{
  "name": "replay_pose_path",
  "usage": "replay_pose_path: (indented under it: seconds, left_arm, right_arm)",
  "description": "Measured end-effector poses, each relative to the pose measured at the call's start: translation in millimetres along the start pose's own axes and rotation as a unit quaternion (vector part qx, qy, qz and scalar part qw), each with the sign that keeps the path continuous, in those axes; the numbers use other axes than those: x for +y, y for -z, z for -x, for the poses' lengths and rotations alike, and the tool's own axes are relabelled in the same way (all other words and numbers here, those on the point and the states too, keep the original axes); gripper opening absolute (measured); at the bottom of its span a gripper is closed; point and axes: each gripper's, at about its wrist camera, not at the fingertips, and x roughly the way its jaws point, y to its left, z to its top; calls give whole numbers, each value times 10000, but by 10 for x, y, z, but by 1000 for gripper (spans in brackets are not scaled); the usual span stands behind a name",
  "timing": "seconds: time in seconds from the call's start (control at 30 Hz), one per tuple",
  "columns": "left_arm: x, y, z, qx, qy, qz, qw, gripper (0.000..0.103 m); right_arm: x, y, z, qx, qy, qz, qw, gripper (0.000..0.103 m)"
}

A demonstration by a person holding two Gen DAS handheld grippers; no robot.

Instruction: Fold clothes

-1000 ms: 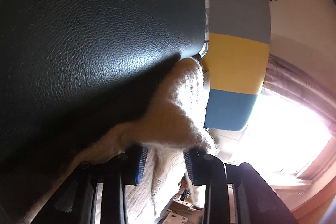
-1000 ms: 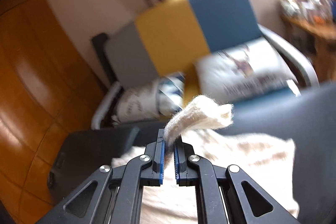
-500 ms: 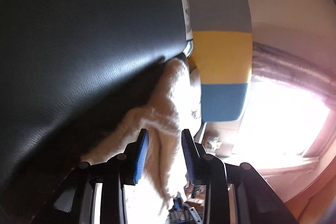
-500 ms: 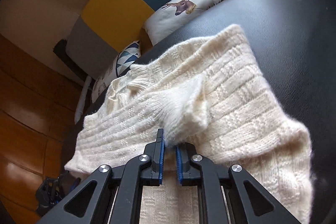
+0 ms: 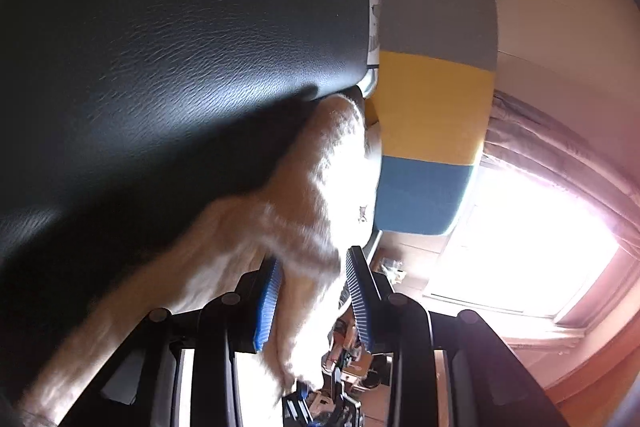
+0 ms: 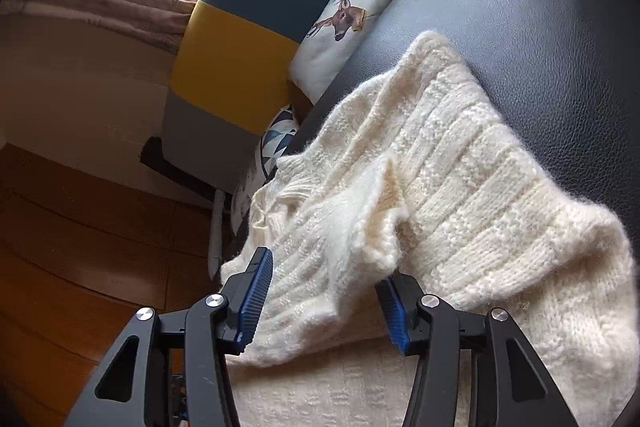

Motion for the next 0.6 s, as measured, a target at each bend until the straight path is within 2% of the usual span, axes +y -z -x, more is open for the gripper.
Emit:
replay_pose_path:
  seconds: [0.1, 0.17, 0.2, 0.27, 0.37, 0.43, 0.5, 0.6]
  left_arm:
    - [-76, -55, 27, -226, -243, -302, 9990, 31]
    - [-111, -72, 49, -343, -406, -622, 9966, 17]
    - [-99, -63, 57, -316, -444, -710, 9960, 16]
    - [-66, -54, 78, -289, -578, -875, 9941, 9]
    - [-25, -68, 132, -232, -635, -1002, 9927, 7]
    - [-102, -41, 224, -267, -550, -1276, 9899, 6]
    - [-259, 25, 347, -433, -493, -1785, 9818, 6]
    - [-317, 85, 348, -421, -788, -2169, 9721, 6]
  right_arm:
    - [1, -24, 27, -118, 17, -39, 9999, 54]
    - [0, -55, 37, -237, 53, -78, 9997, 53]
    - [3, -67, 33, -261, 124, -78, 9996, 51]
    - [38, -79, 7, -238, 398, 68, 9989, 33]
    - [132, -97, -56, -141, 750, 396, 9963, 18]
    - [377, -120, -69, -132, 952, 1008, 9903, 16]
    - [682, -137, -33, -213, 1058, 1704, 9794, 16]
    - [1108, -113, 232, -808, 920, 2655, 9563, 15]
